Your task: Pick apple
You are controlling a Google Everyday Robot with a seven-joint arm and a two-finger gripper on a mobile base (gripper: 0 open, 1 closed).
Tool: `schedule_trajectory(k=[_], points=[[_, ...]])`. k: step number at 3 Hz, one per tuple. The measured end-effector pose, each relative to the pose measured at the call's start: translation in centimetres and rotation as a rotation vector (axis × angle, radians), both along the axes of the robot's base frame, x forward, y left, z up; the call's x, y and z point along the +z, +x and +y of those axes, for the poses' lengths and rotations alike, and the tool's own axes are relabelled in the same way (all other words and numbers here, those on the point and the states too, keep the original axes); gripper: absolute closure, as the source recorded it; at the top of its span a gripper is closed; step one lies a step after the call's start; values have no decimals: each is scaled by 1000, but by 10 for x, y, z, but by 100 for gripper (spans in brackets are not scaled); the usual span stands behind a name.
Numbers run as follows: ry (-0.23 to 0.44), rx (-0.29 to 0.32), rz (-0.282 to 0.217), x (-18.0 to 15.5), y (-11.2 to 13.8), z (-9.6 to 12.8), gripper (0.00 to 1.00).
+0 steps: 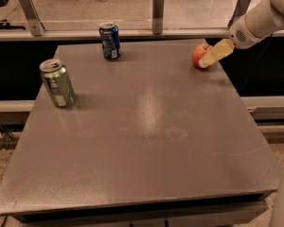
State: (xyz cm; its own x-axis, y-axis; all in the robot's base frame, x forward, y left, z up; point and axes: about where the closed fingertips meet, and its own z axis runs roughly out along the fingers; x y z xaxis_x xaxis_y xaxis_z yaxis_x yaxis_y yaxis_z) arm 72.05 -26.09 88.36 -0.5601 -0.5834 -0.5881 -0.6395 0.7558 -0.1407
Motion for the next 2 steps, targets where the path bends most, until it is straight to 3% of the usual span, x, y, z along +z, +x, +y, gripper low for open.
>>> schedule_trajectory(k=[2], points=[[52, 14, 38, -25, 19, 15, 0]])
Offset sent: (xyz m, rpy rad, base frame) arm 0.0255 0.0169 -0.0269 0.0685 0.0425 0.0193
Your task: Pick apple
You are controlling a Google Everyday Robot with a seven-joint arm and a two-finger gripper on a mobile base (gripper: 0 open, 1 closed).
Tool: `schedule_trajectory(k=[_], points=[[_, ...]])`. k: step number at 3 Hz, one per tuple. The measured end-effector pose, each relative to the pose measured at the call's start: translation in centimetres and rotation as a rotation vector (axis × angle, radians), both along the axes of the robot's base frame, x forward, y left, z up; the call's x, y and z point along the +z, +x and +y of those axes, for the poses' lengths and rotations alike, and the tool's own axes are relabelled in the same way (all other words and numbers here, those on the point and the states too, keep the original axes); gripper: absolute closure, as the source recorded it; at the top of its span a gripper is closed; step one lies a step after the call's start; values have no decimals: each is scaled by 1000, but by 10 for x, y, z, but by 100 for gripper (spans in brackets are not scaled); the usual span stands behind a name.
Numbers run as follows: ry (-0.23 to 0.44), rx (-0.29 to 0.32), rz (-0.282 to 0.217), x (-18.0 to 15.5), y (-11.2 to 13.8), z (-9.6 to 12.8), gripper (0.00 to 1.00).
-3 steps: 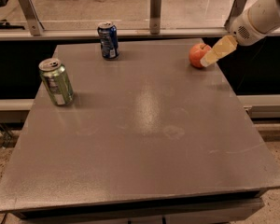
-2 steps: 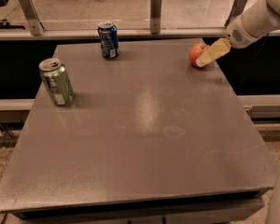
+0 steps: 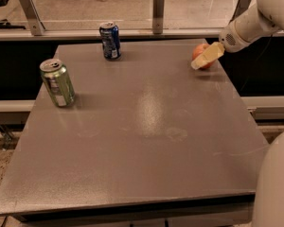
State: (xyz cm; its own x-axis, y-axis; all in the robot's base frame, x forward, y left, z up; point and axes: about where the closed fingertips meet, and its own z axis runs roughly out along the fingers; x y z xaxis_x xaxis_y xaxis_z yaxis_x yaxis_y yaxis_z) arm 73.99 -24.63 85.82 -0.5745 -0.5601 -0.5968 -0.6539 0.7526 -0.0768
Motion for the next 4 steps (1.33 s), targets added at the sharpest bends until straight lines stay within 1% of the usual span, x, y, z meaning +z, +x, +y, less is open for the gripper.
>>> schedule_trajectory(k=[1, 2, 3, 4], points=[[6, 18, 12, -6, 1, 6, 15], [8, 39, 9, -1, -1, 12, 46], [10, 57, -4, 7, -4, 16, 69], [7, 100, -19, 23, -10, 29, 92]])
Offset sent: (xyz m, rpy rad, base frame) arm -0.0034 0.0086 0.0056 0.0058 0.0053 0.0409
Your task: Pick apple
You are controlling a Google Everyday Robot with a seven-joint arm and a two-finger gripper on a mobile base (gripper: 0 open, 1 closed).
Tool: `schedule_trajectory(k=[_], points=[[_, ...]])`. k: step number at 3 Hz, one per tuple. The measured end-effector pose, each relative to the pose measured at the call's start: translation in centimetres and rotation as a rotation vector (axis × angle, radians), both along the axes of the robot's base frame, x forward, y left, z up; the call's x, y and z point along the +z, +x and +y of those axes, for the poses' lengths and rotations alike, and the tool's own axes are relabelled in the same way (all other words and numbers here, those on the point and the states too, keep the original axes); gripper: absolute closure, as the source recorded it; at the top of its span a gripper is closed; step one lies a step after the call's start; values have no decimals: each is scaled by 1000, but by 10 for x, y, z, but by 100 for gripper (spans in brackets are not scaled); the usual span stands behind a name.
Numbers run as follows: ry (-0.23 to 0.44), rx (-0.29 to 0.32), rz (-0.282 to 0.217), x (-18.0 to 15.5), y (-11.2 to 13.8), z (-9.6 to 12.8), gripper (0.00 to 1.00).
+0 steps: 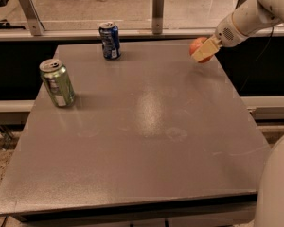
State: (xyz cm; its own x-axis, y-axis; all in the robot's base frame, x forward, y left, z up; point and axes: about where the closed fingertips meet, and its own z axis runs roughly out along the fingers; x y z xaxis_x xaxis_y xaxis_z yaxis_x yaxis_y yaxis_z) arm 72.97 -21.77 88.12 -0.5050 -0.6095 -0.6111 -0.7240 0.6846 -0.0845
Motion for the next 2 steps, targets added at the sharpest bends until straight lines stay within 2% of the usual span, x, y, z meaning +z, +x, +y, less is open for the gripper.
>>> schedule_trajectory(k=[1, 2], points=[[-8, 60, -25, 25, -9, 18, 100], [-10, 124, -46, 49, -17, 37, 100]])
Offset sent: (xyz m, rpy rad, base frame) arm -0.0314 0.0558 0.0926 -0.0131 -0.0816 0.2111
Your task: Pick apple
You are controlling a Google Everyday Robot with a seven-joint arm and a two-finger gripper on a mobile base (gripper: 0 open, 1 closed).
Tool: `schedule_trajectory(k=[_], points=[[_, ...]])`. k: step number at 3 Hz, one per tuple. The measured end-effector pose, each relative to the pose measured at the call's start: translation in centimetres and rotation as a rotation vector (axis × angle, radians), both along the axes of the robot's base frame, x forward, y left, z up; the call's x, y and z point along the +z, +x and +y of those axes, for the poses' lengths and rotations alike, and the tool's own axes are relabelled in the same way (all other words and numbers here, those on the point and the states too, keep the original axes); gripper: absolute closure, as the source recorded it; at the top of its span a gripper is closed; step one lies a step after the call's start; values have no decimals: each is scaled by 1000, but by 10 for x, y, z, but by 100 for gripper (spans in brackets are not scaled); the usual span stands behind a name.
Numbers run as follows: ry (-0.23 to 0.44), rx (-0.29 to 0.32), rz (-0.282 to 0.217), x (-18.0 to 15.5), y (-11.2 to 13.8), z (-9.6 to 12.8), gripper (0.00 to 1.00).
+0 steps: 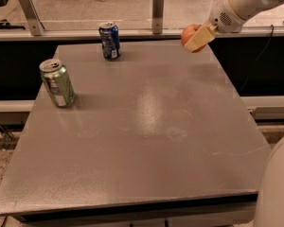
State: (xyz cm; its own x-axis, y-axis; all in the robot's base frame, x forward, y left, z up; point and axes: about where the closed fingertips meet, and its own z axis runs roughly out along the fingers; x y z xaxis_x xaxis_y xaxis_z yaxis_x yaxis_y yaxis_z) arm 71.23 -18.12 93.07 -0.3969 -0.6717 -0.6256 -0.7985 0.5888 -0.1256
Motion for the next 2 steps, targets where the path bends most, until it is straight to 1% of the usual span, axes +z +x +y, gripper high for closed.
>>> schedule_trajectory(k=[1, 2], points=[[-3, 64, -12, 19, -10, 17, 100], [-3, 64, -11, 19, -10, 17, 100]])
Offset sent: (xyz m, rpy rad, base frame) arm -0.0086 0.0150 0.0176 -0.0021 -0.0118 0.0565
